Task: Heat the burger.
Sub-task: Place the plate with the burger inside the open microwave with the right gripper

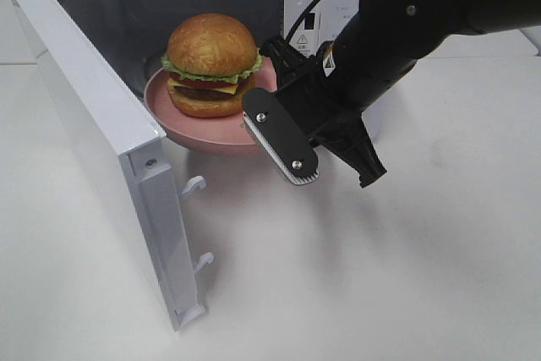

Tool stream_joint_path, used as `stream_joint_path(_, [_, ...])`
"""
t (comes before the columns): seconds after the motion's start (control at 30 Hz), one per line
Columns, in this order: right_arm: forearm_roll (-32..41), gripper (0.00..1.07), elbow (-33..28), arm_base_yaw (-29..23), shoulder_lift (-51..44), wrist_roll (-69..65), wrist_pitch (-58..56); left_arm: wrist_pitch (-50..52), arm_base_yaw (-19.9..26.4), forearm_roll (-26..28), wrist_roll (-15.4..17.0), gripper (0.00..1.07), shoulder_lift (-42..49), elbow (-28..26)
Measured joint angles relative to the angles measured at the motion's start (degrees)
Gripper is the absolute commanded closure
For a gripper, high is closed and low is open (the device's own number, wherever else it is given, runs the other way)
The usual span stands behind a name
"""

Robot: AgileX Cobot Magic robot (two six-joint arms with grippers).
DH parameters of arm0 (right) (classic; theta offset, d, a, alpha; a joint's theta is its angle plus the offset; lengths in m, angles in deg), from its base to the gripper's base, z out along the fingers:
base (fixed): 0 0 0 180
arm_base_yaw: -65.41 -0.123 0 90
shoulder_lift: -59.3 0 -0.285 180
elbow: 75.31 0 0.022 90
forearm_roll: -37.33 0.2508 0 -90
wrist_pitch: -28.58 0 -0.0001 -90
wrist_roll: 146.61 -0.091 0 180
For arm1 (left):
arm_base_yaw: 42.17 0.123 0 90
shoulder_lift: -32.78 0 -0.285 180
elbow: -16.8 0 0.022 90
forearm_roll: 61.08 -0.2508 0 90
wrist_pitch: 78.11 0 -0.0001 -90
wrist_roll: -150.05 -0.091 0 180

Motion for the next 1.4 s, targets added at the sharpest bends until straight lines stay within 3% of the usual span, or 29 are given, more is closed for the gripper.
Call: stream_joint_path(1.4, [-3.0,1.07,25.0,-0.6,18.1,-12.2,-6.1,0.0,0.0,0.0,0.0,0.16,0.0,0.0])
